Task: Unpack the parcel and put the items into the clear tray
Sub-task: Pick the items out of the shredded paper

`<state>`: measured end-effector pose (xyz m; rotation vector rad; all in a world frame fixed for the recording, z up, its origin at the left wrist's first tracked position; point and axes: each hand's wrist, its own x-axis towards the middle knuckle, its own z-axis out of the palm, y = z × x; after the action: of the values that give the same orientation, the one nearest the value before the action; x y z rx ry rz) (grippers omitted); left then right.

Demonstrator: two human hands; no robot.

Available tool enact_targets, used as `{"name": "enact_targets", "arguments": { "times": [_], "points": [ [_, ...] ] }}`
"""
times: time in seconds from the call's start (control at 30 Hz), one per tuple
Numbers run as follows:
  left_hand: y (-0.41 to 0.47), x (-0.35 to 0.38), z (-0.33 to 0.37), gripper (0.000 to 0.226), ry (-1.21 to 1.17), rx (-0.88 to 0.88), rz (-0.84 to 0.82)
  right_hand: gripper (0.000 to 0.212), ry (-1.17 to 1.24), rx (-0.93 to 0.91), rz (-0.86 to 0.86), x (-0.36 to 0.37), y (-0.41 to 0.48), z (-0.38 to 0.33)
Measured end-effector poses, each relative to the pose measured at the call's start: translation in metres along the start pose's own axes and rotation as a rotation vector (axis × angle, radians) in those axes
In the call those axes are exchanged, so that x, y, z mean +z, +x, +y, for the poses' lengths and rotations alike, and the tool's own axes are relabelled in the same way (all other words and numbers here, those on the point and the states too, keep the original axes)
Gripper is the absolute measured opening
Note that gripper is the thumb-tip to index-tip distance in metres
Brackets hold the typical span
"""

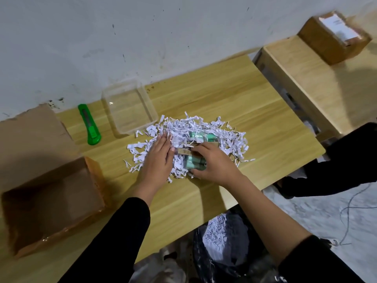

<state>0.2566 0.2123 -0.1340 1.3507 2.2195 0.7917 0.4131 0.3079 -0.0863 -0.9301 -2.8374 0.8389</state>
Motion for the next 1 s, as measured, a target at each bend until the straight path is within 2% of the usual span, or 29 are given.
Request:
{"name": "enact_targets", "arguments": {
  "times": [0.07,0.23,0.33,0.5,0.7,0.77,0.87,0.93,1.0],
  "points": [
    [-0.001,0.000,-0.001,0.048,0.015,0.003,0.002,0.054,0.053,0.016,0.031,-0.004,-0.004,0.000],
    [-0.001,0.004,-0.003,0.048,0.057,0.002,0.028,0.046,0.237,0.081,0.360,-0.039,-0.006,-0.001],
    [-0.002,0.007,-0.001,0.050,0.077,-0.007,0.058,0.045,0.253,0.122,0.442,-0.068,0.024,-0.002],
    [-0.003,0.007,-0.001,0.060,0.105,-0.006,0.041,0.043,0.190,0.178,0.316,-0.072,0.108,0.004],
    [-0.004,-0.003,0.000,0.049,0.020,-0.018,-0.017,0.034,0.057,0.198,0.078,-0.028,0.169,0.005],
    [-0.004,-0.006,0.001,0.048,-0.062,-0.033,0.021,0.034,0.065,0.201,0.063,-0.027,0.174,0.002],
    [-0.003,-0.004,0.004,0.042,-0.246,-0.092,0.156,0.047,0.136,0.196,0.109,-0.039,0.162,-0.004],
    [-0.001,-0.004,0.011,0.042,-0.295,-0.043,0.281,0.043,0.217,0.164,0.200,-0.048,0.136,-0.006],
    [0.002,-0.005,0.020,0.045,-0.256,0.058,0.285,0.037,0.285,0.104,0.205,-0.046,0.104,-0.002]
  ]
}}
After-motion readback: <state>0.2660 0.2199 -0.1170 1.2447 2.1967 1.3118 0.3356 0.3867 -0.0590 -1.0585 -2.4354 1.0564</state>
